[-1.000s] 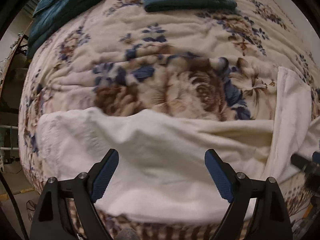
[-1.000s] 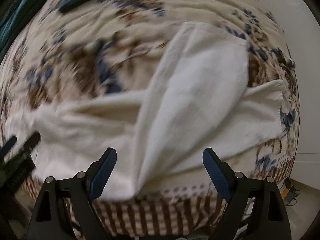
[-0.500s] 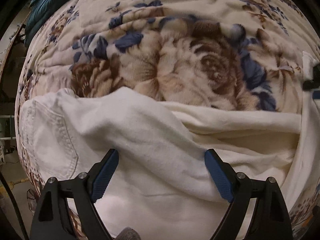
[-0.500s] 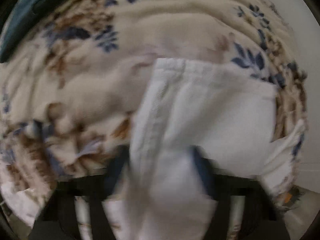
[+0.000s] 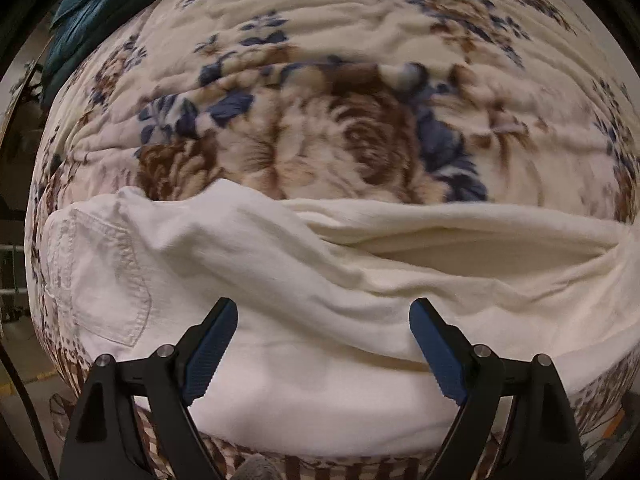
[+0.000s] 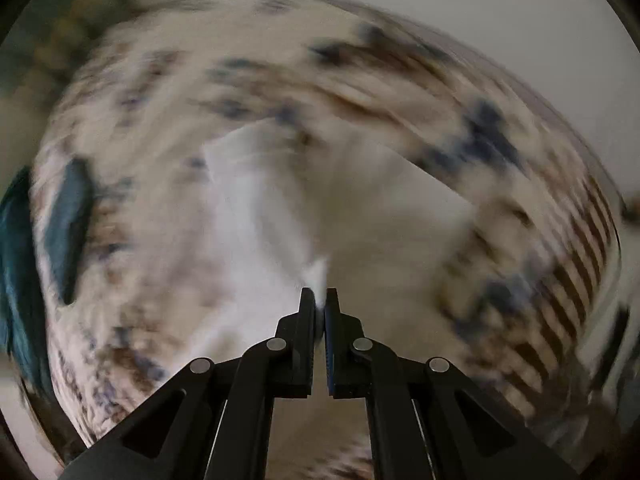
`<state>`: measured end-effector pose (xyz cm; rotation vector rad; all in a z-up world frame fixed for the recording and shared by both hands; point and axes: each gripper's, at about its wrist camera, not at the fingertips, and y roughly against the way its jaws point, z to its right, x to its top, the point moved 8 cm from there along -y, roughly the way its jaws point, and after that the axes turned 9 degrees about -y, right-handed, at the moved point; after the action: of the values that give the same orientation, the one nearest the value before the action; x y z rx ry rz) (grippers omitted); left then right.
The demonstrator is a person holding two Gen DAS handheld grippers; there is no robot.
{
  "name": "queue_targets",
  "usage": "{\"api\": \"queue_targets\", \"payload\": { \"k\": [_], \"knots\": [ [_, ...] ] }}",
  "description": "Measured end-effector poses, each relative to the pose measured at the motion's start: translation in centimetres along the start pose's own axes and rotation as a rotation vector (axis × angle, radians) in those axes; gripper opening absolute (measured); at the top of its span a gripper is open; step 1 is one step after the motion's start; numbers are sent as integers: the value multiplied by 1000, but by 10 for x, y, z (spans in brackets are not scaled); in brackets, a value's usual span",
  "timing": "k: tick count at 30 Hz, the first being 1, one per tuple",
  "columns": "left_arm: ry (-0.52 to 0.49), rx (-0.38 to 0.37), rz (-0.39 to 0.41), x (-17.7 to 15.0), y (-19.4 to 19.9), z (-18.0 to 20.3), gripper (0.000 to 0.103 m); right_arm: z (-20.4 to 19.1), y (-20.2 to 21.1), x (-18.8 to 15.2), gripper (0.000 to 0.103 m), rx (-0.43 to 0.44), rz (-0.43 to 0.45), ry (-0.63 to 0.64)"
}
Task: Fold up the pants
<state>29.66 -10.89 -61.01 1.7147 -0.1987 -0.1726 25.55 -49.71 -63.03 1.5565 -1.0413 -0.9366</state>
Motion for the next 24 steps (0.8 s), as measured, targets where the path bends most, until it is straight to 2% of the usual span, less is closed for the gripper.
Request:
{"api": "queue_targets", "payload": {
  "k": [2, 4, 6, 8, 10, 12, 14, 16, 17, 18, 19, 20, 24],
  "knots": [
    [-17, 0, -11, 0, -3, 6, 88, 33, -31, -6, 7, -20, -149, -71],
    [-34, 0, -8, 0, -2, 14, 88, 48, -37, -7, 13, -23, -192, -114],
    [-54, 5, 0, 3, 2, 22, 88, 56, -18, -2, 36, -66, -143, -110],
    [-57, 1, 6, 7, 4, 25, 88, 48, 14, 4, 43, -60, -38, -80],
    [-61, -13, 3, 16, 6, 31, 88, 25, 34, 6, 47, 19, -1, -61],
    [-71, -6, -5, 28, 1, 36, 88, -16, 34, 6, 51, 150, -52, -24],
    [-82, 18, -20, 39, -9, 38, 88, -61, 6, 5, 51, 195, -155, 46],
    [-84, 45, -23, 58, -20, 38, 88, -89, -27, 1, 51, 170, -215, 122],
    [-86, 57, -23, 64, -23, 35, 88, -107, -49, -4, 47, 135, -250, 169],
    [-84, 70, -19, 72, -27, 34, 88, -119, -73, -8, 26, 95, -291, 195],
    [-80, 81, -12, 79, -29, 31, 88, -131, -92, -13, 17, 83, -328, 197],
    [-76, 85, -10, 84, -30, 28, 88, -141, -103, -18, 9, 84, -343, 207],
    [-36, 102, 9, 108, -35, 9, 88, -184, -105, -12, 9, 136, -258, 275]
  ]
}}
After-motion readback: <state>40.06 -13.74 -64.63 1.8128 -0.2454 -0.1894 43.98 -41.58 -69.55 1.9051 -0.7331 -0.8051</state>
